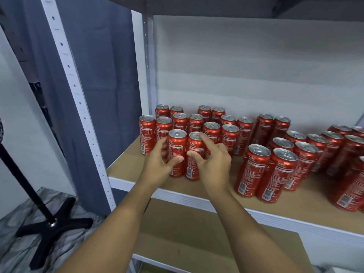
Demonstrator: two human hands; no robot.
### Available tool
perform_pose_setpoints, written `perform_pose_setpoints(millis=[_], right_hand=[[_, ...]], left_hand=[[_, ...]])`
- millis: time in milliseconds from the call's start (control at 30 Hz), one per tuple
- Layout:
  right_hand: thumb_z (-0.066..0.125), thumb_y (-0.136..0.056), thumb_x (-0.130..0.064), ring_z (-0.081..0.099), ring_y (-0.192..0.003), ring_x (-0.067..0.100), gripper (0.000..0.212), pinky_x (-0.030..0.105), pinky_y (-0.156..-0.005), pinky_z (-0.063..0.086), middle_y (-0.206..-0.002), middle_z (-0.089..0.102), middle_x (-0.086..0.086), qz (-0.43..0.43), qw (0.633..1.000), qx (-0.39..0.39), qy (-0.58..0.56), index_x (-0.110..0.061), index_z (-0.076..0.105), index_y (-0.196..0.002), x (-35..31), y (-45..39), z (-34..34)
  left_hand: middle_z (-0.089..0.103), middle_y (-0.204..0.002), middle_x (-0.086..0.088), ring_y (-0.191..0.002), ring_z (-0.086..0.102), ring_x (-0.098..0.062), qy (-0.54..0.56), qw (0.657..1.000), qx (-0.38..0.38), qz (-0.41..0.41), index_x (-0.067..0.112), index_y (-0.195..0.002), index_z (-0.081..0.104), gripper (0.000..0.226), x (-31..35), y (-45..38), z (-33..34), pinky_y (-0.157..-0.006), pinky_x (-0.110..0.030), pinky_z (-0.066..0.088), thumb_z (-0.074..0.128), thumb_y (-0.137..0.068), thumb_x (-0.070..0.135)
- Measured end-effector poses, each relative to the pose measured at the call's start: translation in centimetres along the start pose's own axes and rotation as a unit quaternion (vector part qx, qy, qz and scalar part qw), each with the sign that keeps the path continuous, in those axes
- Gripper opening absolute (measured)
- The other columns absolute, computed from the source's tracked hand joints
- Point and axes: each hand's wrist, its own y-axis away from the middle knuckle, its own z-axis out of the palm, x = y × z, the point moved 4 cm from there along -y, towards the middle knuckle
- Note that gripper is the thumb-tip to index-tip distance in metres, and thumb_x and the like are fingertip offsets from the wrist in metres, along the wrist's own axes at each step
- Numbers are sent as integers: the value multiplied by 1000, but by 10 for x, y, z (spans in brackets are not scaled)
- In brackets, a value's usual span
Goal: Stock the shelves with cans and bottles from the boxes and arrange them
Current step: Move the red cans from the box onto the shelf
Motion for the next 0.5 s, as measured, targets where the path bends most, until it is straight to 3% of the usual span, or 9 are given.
perform_pose_setpoints(millis=[167,333,400,500], right_hand=[[84,-77,-41,58,-84,14,75,28,-84,53,-100,54,1,3,1000,6,8,-32,53,-144,-1,3,-1],[87,-76,-34,59,-107,11,86,34,-92,57,-119,54,-1,9,999,-15,-43,-29,45,-150,13,17,-1],[85,-80,-26,57,-110,5,75,30,-92,57,-124,54,0,3,997,-4,-77,-22,50,-146,18,36,-9],[79,-87,-16,62,-101,5,47,29,-86,57,-117,56,-2,-60,996,24,-70,-14,62,-131,32,80,-26]], left_hand=[[59,-142,13,-125,58,4,26,1000,0,-7,26,-153,41,78,-2,3,3,-99,-17,51,82,-87,25],[55,-145,17,-133,52,3,43,999,22,-6,25,-157,37,76,-4,19,12,-110,-24,45,76,-92,26],[60,-140,11,-128,58,-2,19,995,99,-15,28,-153,42,67,-7,37,12,-106,-27,48,73,-94,34],[66,-112,4,-105,63,-10,-29,972,235,8,21,-134,56,42,-10,82,15,-94,-28,52,71,-96,32]])
